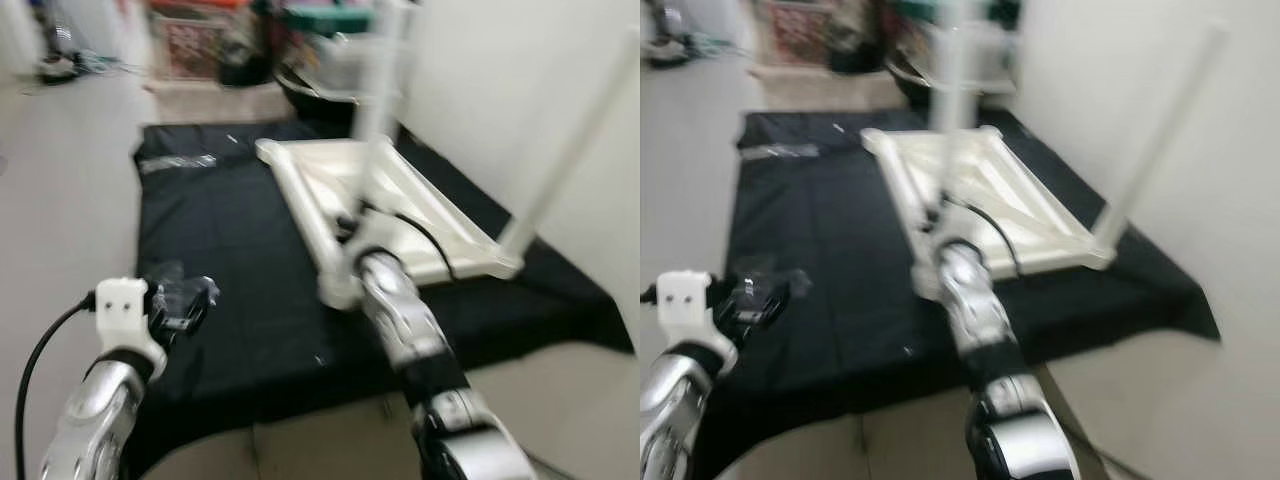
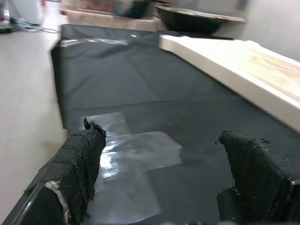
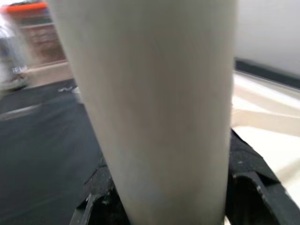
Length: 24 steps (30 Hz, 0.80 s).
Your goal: Building children table
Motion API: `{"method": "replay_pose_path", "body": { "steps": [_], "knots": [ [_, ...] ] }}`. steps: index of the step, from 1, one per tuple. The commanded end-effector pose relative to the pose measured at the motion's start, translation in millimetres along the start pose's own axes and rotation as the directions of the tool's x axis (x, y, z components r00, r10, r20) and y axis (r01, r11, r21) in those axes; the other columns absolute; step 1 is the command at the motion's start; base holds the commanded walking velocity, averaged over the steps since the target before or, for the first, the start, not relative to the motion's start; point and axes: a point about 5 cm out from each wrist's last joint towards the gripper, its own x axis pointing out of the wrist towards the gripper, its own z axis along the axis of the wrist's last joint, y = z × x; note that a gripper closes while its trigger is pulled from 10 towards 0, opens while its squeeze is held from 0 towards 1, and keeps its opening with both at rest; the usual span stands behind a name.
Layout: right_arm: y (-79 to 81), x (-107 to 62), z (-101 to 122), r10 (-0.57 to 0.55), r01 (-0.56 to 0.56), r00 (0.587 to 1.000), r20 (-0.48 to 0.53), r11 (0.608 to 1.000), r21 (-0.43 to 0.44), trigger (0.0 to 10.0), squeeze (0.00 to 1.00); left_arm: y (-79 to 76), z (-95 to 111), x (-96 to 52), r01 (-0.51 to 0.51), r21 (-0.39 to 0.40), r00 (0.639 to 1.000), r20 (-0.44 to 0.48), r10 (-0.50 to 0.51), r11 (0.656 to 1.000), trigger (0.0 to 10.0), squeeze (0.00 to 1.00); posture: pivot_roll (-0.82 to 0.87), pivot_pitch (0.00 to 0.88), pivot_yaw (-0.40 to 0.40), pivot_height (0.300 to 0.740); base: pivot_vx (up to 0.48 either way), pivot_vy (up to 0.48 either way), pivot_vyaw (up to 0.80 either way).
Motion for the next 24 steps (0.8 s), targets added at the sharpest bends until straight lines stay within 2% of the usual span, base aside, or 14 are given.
{"method": "replay_pose_path", "body": {
  "steps": [1,6,7,9,10,11,12,13,16,17,18,20,22,24],
  "knots": [
    [-6.6,-11.3,-25.3,-0.023,0.011,0.995,-0.097,0.993,-0.121,10.0,0.00,-4.0,2.2,1.8,0.025,0.001,1.000,0.005,-0.025,1.000,10.0,0.00,0.12,0.000,-0.097,0.740,0.000,0.000,0.00],
    [16.5,-13.4,-19.9,0.187,-0.188,0.979,-0.083,0.982,-0.004,10.0,0.00,-4.2,2.1,2.5,0.028,0.000,1.000,0.004,-0.028,1.000,10.0,0.00,0.12,0.000,-0.099,0.740,0.000,0.000,0.00],
    [25.7,-13.0,-10.6,0.270,-0.269,0.962,-0.022,0.961,0.059,10.0,1.00,-4.0,2.0,3.0,0.028,0.001,1.000,0.004,-0.028,1.000,10.0,0.00,0.13,0.000,-0.101,0.740,0.000,0.000,0.00],
    [35.8,-11.6,2.2,0.365,-0.368,0.930,0.044,0.924,0.105,10.0,1.00,-3.4,1.9,3.3,0.027,0.002,1.000,0.004,-0.027,1.000,10.0,0.00,0.13,0.000,-0.104,0.740,0.000,0.000,0.00],
    [45.1,-10.8,13.0,0.434,-0.441,0.897,0.083,0.889,0.122,10.0,0.50,-2.6,1.8,3.4,0.026,0.002,1.000,0.004,-0.026,1.000,10.0,0.00,0.13,0.000,-0.104,0.740,0.000,0.000,0.00],
    [45.1,-10.8,13.0,0.434,-0.441,0.897,0.083,0.889,0.122,10.0,0.50,-2.6,1.8,3.4,0.026,0.002,1.000,0.004,-0.026,1.000,10.0,0.00,0.13,0.000,-0.104,0.740,0.000,0.000,0.00],
    [52.3,-6.2,26.7,0.527,-0.539,0.840,0.132,0.838,0.087,10.0,0.00,-1.9,2.1,3.2,0.024,0.002,1.000,0.004,-0.024,1.000,10.0,0.00,0.13,0.000,-0.104,0.740,0.000,0.000,0.00],
    [55.6,-4.2,34.9,0.574,-0.586,0.805,0.149,0.808,0.052,10.0,0.00,-1.4,2.3,2.9,0.022,0.001,1.000,0.005,-0.022,1.000,10.0,0.00,0.13,0.000,-0.104,0.740,0.000,0.000,0.00],
    [56.5,-3.2,39.1,0.596,-0.607,0.788,0.156,0.794,0.029,10.0,0.00,-1.2,2.4,2.7,0.022,0.001,1.000,0.006,-0.022,1.000,10.0,0.00,0.13,0.000,-0.104,0.740,0.000,0.000,0.00],
    [59.2,-3.5,42.9,0.678,-0.690,0.716,0.163,0.723,0.025,10.0,0.00,-1.4,2.6,3.2,0.021,0.000,1.000,0.007,-0.021,1.000,10.0,0.00,0.14,0.000,-0.113,0.740,0.000,0.000,0.00],
    [59.2,-3.5,42.9,0.678,-0.690,0.716,0.163,0.723,0.025,10.0,0.00,-1.4,2.6,3.2,0.021,0.000,1.000,0.007,-0.021,1.000,10.0,0.00,0.14,0.000,-0.113,0.740,0.000,0.000,0.00],
    [66.6,-10.4,41.1,0.848,-0.863,0.504,0.163,0.489,0.122,10.0,0.00,-2.5,2.5,4.4,0.022,-0.002,1.000,0.008,-0.022,1.000,10.0,0.00,0.15,0.000,-0.119,0.740,0.000,0.000,0.00],
    [66.6,-10.4,41.1,0.848,-0.863,0.504,0.163,0.489,0.122,10.0,0.00,-2.5,2.5,4.4,0.022,-0.002,1.000,0.008,-0.022,1.000,10.0,0.00,0.15,0.000,-0.119,0.740,0.000,0.000,0.00],
    [73.6,-28.8,42.3,0.943,-0.961,0.266,0.201,0.242,0.136,10.0,0.00,-3.0,2.5,4.3,0.021,-0.005,1.000,0.011,-0.021,1.000,10.0,0.00,0.16,0.000,-0.132,0.740,0.000,0.000,0.00]
  ]
}}
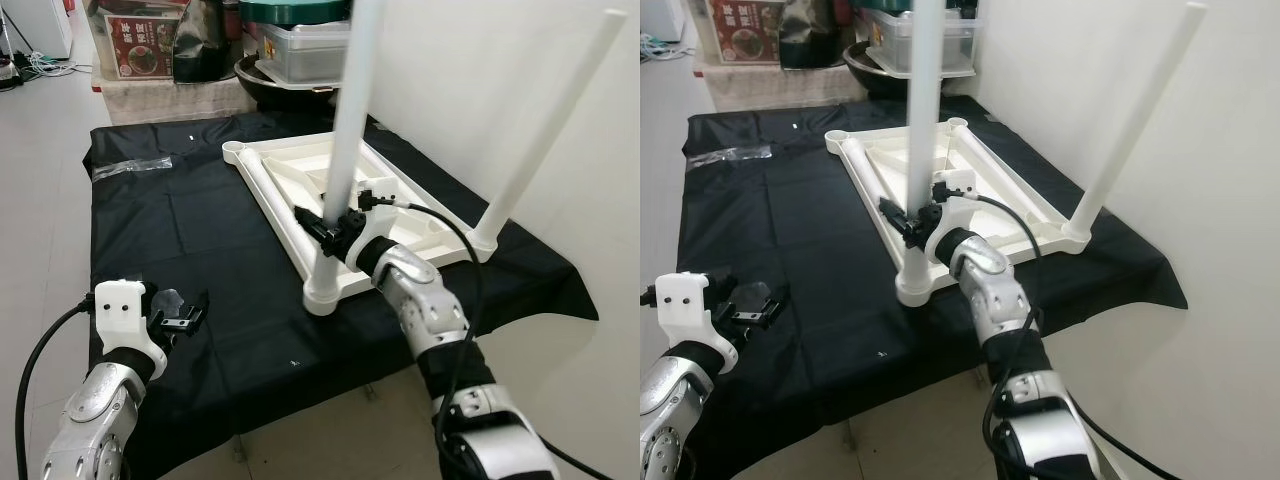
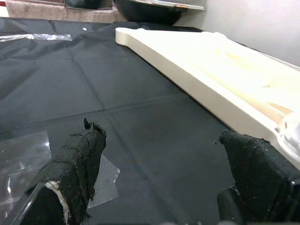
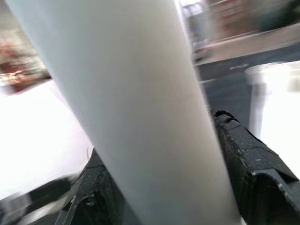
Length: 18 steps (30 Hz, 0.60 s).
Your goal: Building children table
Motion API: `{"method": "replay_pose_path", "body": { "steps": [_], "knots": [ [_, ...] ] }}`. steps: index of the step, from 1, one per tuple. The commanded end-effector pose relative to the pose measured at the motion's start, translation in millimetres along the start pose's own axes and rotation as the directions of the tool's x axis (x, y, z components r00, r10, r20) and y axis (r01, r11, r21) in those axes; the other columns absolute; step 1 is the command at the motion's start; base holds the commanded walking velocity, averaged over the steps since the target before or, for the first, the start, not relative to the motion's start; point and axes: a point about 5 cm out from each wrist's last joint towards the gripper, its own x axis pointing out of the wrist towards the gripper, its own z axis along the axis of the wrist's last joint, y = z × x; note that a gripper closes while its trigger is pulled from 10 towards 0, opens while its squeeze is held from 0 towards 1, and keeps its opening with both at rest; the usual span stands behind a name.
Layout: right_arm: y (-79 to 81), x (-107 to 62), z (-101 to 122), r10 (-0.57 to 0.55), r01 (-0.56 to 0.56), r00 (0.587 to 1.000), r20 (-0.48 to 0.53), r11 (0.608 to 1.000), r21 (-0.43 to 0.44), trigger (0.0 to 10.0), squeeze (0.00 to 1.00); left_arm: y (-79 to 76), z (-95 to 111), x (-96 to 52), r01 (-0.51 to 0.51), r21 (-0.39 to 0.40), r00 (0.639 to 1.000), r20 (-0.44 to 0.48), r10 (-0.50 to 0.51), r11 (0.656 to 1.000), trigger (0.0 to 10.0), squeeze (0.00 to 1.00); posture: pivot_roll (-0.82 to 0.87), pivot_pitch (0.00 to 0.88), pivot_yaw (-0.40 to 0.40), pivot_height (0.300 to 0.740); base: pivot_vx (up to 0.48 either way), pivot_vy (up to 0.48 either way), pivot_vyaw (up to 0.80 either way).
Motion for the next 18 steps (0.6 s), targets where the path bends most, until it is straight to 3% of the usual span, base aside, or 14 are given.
{"method": "replay_pose_path", "body": {
  "steps": [1,3,4,7,8,10,11,12,13,14,15,16,17,18],
  "knots": [
    [20.8,8.7,-2.3,0.178,-0.178,0.984,-0.006,0.984,0.026,10.0,0.00,0.3,-2.3,0.7,0.002,-0.002,1.000,-0.010,-0.002,1.000,10.0,0.00,0.16,0.000,-0.132,0.740,0.000,0.000,0.00],
    [33.1,6.9,-4.8,0.282,-0.282,0.959,-0.016,0.959,0.006,10.0,0.00,0.3,-2.3,0.2,0.000,-0.003,1.000,-0.008,0.000,1.000,10.0,0.00,0.16,0.000,-0.132,0.740,0.000,0.000,0.00],
    [47.4,3.9,-8.9,0.363,-0.364,0.931,-0.018,0.931,-0.018,1.6,0.00,-0.1,-2.0,-0.6,-0.003,-0.004,1.000,-0.006,0.003,1.000,10.0,0.00,0.16,0.000,-0.132,0.740,0.000,0.000,0.00],
    [47.4,3.9,-8.9,0.363,-0.364,0.931,-0.018,0.931,-0.018,1.6,0.00,-0.1,-2.0,-0.6,-0.003,-0.004,1.000,-0.006,0.003,1.000,10.0,0.00,0.16,0.000,-0.132,0.740,0.000,0.000,0.00],
    [57.2,2.4,-12.6,0.403,-0.403,0.915,-0.011,0.915,-0.029,0.0,0.00,-0.3,-1.8,-1.2,-0.004,-0.005,1.000,-0.005,0.004,1.000,10.0,0.00,0.16,0.000,-0.131,0.740,0.000,0.000,0.00],
    [57.2,2.4,-12.6,0.403,-0.403,0.915,-0.011,0.915,-0.029,0.0,0.00,-0.3,-1.8,-1.2,-0.004,-0.005,1.000,-0.005,0.004,1.000,10.0,0.00,0.16,0.000,-0.131,0.740,0.000,0.000,0.00],
    [54.6,7.6,-18.1,0.270,-0.271,0.963,-0.013,0.960,-0.065,0.0,0.00,-0.5,-1.6,-1.8,-0.003,-0.006,1.000,-0.006,0.003,1.000,10.0,0.00,0.15,0.000,-0.123,0.740,0.000,0.000,0.00],
    [54.6,7.6,-18.1,0.270,-0.271,0.963,-0.013,0.960,-0.065,0.0,0.00,-0.5,-1.6,-1.8,-0.003,-0.006,1.000,-0.006,0.003,1.000,10.0,0.00,0.15,0.000,-0.123,0.740,0.000,0.000,0.00],
    [27.0,10.8,-27.8,-0.128,0.122,0.990,-0.057,0.987,-0.101,0.0,0.00,-0.6,-1.1,-2.1,0.000,-0.007,1.000,-0.006,0.000,1.000,10.0,0.00,0.14,0.000,-0.117,0.740,0.000,0.000,0.00],
    [-11.2,-8.9,-41.2,-0.592,0.571,0.799,-0.108,0.803,-0.172,0.0,0.00,-0.6,-0.8,-2.2,0.002,-0.008,1.000,-0.006,-0.002,1.000,10.0,0.00,0.14,0.000,-0.117,0.740,0.000,0.000,0.00],
    [-32.4,-32.0,-50.0,-0.825,0.790,0.554,-0.115,0.564,-0.238,0.0,0.00,-0.6,-0.6,-2.2,0.004,-0.008,1.000,-0.006,-0.004,1.000,10.0,0.00,0.14,0.000,-0.117,0.740,0.000,0.000,0.00],
    [-32.4,-32.0,-50.0,-0.825,0.790,0.554,-0.115,0.564,-0.238,0.0,0.00,-0.6,-0.6,-2.2,0.004,-0.008,1.000,-0.006,-0.004,1.000,10.0,0.00,0.14,0.000,-0.117,0.740,0.000,0.000,0.00],
    [-43.8,-55.3,-55.9,-0.921,0.878,0.374,-0.113,0.391,-0.275,0.0,0.00,-0.5,-0.5,-2.2,0.004,-0.009,1.000,-0.006,-0.004,1.000,10.0,0.00,0.14,0.000,-0.116,0.740,0.000,0.000,0.00],
    [-43.8,-55.3,-55.9,-0.921,0.878,0.374,-0.113,0.391,-0.275,0.0,0.00,-0.5,-0.5,-2.2,0.004,-0.009,1.000,-0.006,-0.004,1.000,10.0,0.00,0.14,0.000,-0.116,0.740,0.000,0.000,0.00]
  ]
}}
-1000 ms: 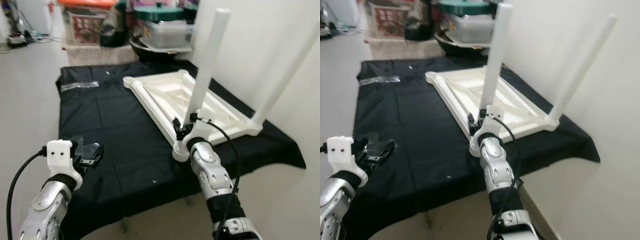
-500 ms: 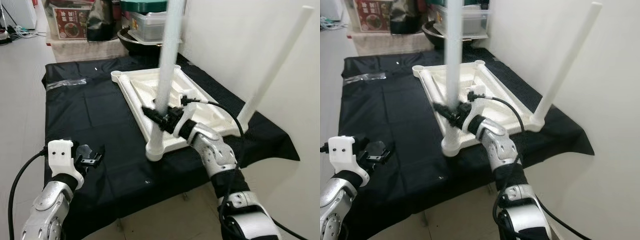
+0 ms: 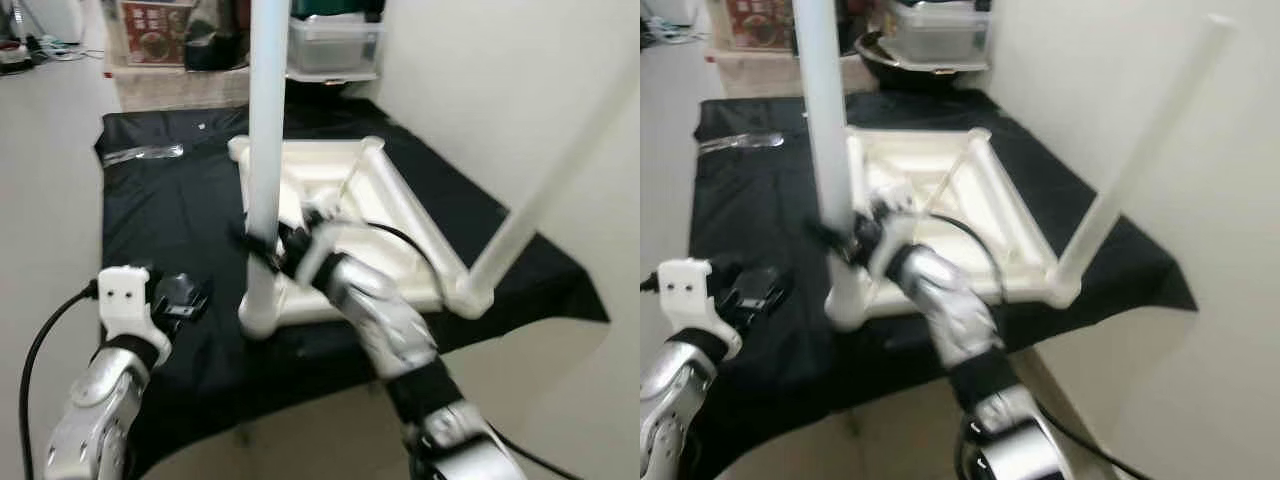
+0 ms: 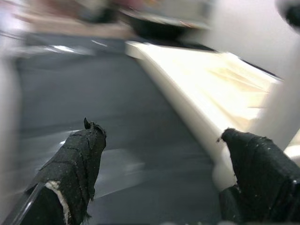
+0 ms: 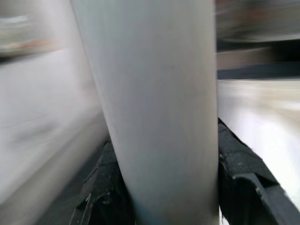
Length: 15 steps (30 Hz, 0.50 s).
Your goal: Building children table
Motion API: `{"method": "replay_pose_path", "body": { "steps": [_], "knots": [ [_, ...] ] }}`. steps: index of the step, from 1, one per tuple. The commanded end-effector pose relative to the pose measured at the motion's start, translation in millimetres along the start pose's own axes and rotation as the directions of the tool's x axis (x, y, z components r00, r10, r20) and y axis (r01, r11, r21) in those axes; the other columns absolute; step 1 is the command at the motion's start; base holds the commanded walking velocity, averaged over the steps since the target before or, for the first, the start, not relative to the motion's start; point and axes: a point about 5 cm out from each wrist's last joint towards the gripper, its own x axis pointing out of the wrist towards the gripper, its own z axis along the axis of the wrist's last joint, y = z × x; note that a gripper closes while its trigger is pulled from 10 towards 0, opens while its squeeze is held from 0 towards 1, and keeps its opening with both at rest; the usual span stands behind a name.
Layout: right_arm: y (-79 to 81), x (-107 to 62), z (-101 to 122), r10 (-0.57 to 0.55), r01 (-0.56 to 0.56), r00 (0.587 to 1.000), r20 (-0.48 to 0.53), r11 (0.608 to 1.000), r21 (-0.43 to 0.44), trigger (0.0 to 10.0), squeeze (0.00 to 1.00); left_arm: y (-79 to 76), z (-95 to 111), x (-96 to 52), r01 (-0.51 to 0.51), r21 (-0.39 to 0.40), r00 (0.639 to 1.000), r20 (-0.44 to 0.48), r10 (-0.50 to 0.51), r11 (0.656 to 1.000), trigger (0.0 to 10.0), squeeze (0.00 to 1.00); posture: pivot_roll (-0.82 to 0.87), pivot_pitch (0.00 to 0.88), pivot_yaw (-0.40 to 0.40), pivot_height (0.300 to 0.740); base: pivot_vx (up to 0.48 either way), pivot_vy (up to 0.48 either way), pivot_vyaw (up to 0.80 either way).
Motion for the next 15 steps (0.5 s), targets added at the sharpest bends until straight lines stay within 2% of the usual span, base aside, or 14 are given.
{"method": "replay_pose_path", "body": {
  "steps": [1,8,9,10,11,12,13,14,15],
  "knots": [
    [-69.0,-20.6,-52.0,-0.435,0.417,0.875,-0.215,0.900,-0.125,0.0,0.00,4.7,-3.3,-2.8,-0.014,-0.003,1.000,-0.021,0.014,1.000,10.0,0.00,0.14,0.000,-0.113,0.740,0.000,0.000,0.00],
    [-78.7,-28.5,-50.7,-0.445,0.423,0.872,-0.203,0.894,-0.146,0.0,0.00,5.0,-3.7,-2.9,-0.014,-0.002,1.000,-0.022,0.014,1.000,10.0,0.00,0.13,0.000,-0.109,0.740,0.000,0.000,0.00],
    [-78.8,-28.1,-44.4,-0.421,0.397,0.889,-0.178,0.904,-0.157,4.9,0.00,5.1,-4.2,-3.0,-0.015,-0.002,1.000,-0.023,0.014,1.000,10.0,0.00,0.13,0.000,-0.105,0.740,0.000,0.000,0.00],
    [-65.8,-22.2,-36.4,-0.300,0.291,0.943,-0.145,0.953,-0.081,10.0,0.00,5.4,-4.9,-2.8,-0.014,-0.002,1.000,-0.025,0.014,1.000,10.0,0.00,0.13,0.000,-0.104,0.740,0.000,0.000,0.00],
    [-56.6,-18.8,-28.9,-0.231,0.229,0.968,-0.102,0.973,-0.029,10.0,1.00,5.7,-5.2,-2.6,-0.014,-0.001,1.000,-0.025,0.014,1.000,10.0,0.00,0.13,0.000,-0.104,0.740,0.000,0.000,0.00],
    [-56.6,-18.8,-28.9,-0.231,0.229,0.968,-0.102,0.973,-0.029,10.0,1.00,5.7,-5.2,-2.6,-0.014,-0.001,1.000,-0.025,0.014,1.000,10.0,0.00,0.13,0.000,-0.104,0.740,0.000,0.000,0.00],
    [-42.4,-14.2,-20.7,-0.110,0.113,0.992,-0.062,0.993,0.044,10.0,1.00,5.8,-5.5,-2.4,-0.013,-0.001,1.000,-0.026,0.013,1.000,10.0,0.00,0.13,0.000,-0.108,0.740,0.000,0.000,0.00],
    [-42.4,-14.2,-20.7,-0.110,0.113,0.992,-0.062,0.993,0.044,10.0,1.00,5.8,-5.5,-2.4,-0.013,-0.001,1.000,-0.026,0.013,1.000,10.0,0.00,0.13,0.000,-0.108,0.740,0.000,0.000,0.00],
    [-28.1,-9.7,-11.6,0.027,-0.024,0.999,-0.021,0.995,0.100,10.0,1.00,6.2,-6.0,-2.6,-0.014,-0.001,1.000,-0.027,0.014,1.000,10.0,0.00,0.14,0.000,-0.108,0.740,0.000,0.000,0.00]
  ]
}}
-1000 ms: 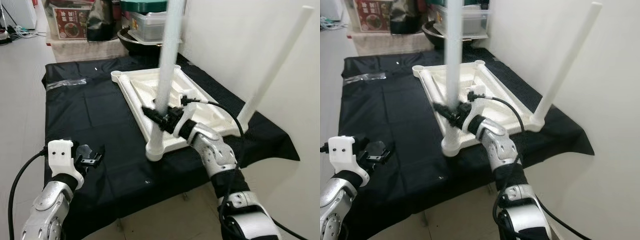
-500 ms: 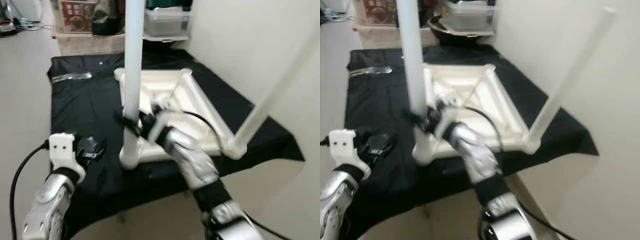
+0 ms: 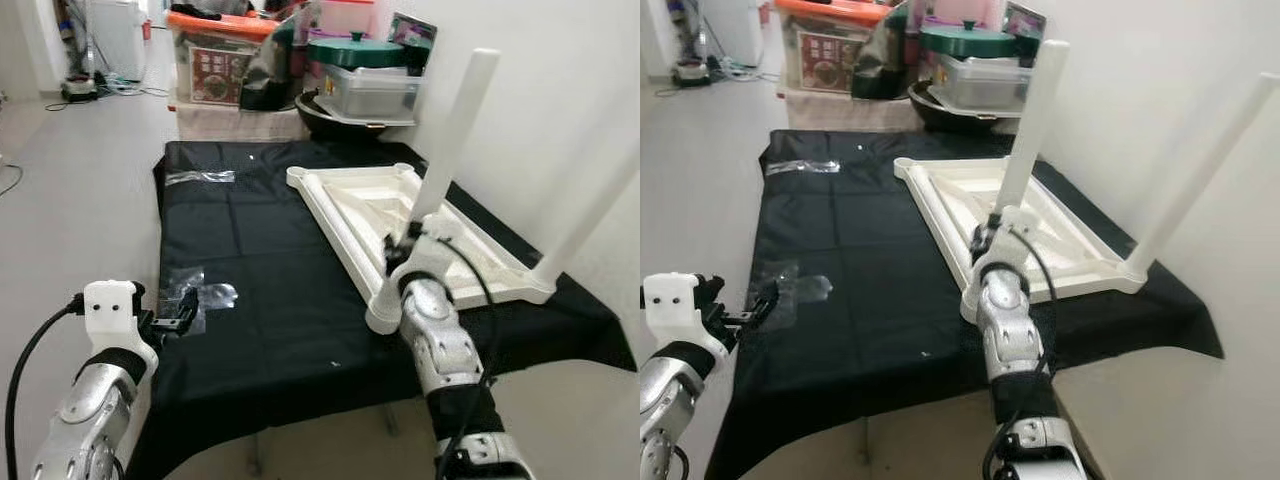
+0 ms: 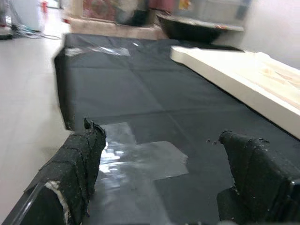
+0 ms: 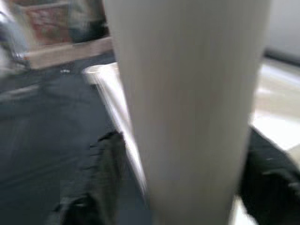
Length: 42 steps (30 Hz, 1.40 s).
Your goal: Building children table
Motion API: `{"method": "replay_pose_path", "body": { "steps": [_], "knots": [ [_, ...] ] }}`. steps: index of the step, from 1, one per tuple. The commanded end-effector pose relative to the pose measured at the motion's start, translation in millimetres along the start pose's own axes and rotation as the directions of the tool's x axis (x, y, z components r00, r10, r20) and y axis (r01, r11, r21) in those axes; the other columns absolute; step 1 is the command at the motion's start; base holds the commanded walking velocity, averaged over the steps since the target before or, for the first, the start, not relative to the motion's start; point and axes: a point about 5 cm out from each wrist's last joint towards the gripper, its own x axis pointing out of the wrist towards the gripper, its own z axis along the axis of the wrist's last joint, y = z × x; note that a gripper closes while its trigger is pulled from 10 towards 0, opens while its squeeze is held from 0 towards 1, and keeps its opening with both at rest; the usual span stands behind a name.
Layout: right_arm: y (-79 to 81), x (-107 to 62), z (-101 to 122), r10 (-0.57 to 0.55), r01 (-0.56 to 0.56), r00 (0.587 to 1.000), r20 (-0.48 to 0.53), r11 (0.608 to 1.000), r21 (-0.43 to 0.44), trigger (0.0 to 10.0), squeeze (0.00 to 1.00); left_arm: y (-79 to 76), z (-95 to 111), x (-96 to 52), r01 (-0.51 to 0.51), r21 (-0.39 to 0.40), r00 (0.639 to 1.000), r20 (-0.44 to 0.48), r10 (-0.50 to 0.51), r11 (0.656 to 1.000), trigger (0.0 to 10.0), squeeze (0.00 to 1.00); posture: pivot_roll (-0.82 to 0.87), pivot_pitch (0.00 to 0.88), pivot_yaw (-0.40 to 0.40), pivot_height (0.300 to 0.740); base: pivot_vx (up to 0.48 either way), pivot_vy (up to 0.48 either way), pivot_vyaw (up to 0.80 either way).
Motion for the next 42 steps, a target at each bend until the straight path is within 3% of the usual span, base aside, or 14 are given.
{"method": "replay_pose_path", "body": {
  "steps": [1,2,16,18,19,22,25,28,30,31,34,35,38,42],
  "knots": [
    [18.4,3.1,10.6,0.148,-0.150,0.988,0.043,0.988,0.040,10.0,1.00,-1.8,-2.3,1.3,0.016,-0.006,1.000,-0.008,-0.016,1.000,10.0,0.00,0.14,0.000,-0.108,0.740,0.000,0.000,0.00],
    [28.2,5.6,22.1,0.228,-0.233,0.969,0.091,0.972,0.043,10.0,0.00,-1.6,-2.3,1.2,0.016,-0.007,1.000,-0.008,-0.016,1.000,10.0,0.00,0.14,0.000,-0.108,0.740,0.000,0.000,0.00],
    [35.9,27.0,45.5,0.623,-0.615,0.774,0.110,0.782,-0.100,10.0,0.00,-3.5,-2.1,1.8,0.023,-0.011,1.000,-0.006,-0.023,1.000,10.0,0.00,0.16,0.000,-0.119,0.740,0.000,0.000,0.00],
    [39.7,23.2,43.1,0.689,-0.681,0.717,0.102,0.725,-0.106,8.2,0.00,-4.0,-2.0,1.7,0.024,-0.011,1.000,-0.005,-0.024,1.000,10.0,0.00,0.17,0.000,-0.128,0.740,0.000,0.000,0.00],
    [45.8,16.0,39.0,0.772,-0.763,0.630,0.084,0.635,-0.119,0.0,0.00,-4.2,-2.1,1.2,0.024,-0.011,1.000,-0.005,-0.024,1.000,10.0,0.00,0.18,0.000,-0.132,0.740,0.000,0.000,0.00],
    [55.8,-0.9,32.3,0.890,-0.881,0.450,0.067,0.455,-0.130,0.0,0.00,-4.2,-1.7,-0.3,0.021,-0.012,1.000,-0.004,-0.021,1.000,10.0,0.00,0.18,0.000,-0.132,0.740,0.000,0.000,0.00],
    [58.1,-5.5,31.4,0.907,-0.900,0.414,0.080,0.421,-0.118,0.0,0.00,-4.2,-1.5,-0.9,0.020,-0.013,1.000,-0.003,-0.020,1.000,10.0,0.00,0.18,0.000,-0.132,0.740,0.000,0.000,0.00],
    [57.2,-6.3,31.0,0.892,-0.892,0.432,0.136,0.445,-0.085,0.0,0.00,-4.2,-1.2,-1.4,0.020,-0.014,1.000,-0.001,-0.020,1.000,10.0,0.00,0.17,0.000,-0.131,0.740,0.000,0.000,0.00],
    [54.0,0.6,27.0,0.807,-0.803,0.577,0.126,0.589,-0.093,0.0,0.00,-4.2,-0.8,-1.6,0.022,-0.015,1.000,0.000,-0.022,1.000,10.0,0.00,0.16,0.000,-0.124,0.740,0.000,0.000,0.00],
    [42.9,11.4,20.4,0.611,-0.607,0.785,0.107,0.792,-0.070,0.0,0.00,-4.2,-0.5,-2.0,0.024,-0.016,1.000,0.001,-0.024,1.000,10.0,0.00,0.16,0.000,-0.124,0.740,0.000,0.000,0.00],
    [42.9,11.4,20.4,0.611,-0.607,0.785,0.107,0.792,-0.070,0.0,0.00,-4.2,-0.5,-2.0,0.024,-0.016,1.000,0.001,-0.024,1.000,10.0,0.00,0.16,0.000,-0.124,0.740,0.000,0.000,0.00],
    [19.7,22.1,8.1,0.290,-0.288,0.956,0.037,0.956,-0.052,0.0,0.00,-3.9,0.1,-2.4,0.026,-0.017,1.000,0.001,-0.026,1.000,10.0,0.00,0.15,0.000,-0.119,0.740,0.000,0.000,0.00],
    [-28.6,8.1,-24.2,-0.293,0.283,0.954,-0.065,0.951,-0.127,0.0,0.00,-4.0,0.5,-2.8,0.024,-0.016,1.000,0.002,-0.024,1.000,10.0,0.00,0.15,0.000,-0.119,0.740,0.000,0.000,0.00],
    [-35.9,0.5,-29.6,-0.382,0.369,0.922,-0.069,0.917,-0.153,0.0,0.00,-4.2,0.5,-2.6,0.024,-0.015,1.000,0.001,-0.024,1.000,10.0,0.00,0.15,0.000,-0.119,0.740,0.000,0.000,0.00]
  ]
}}
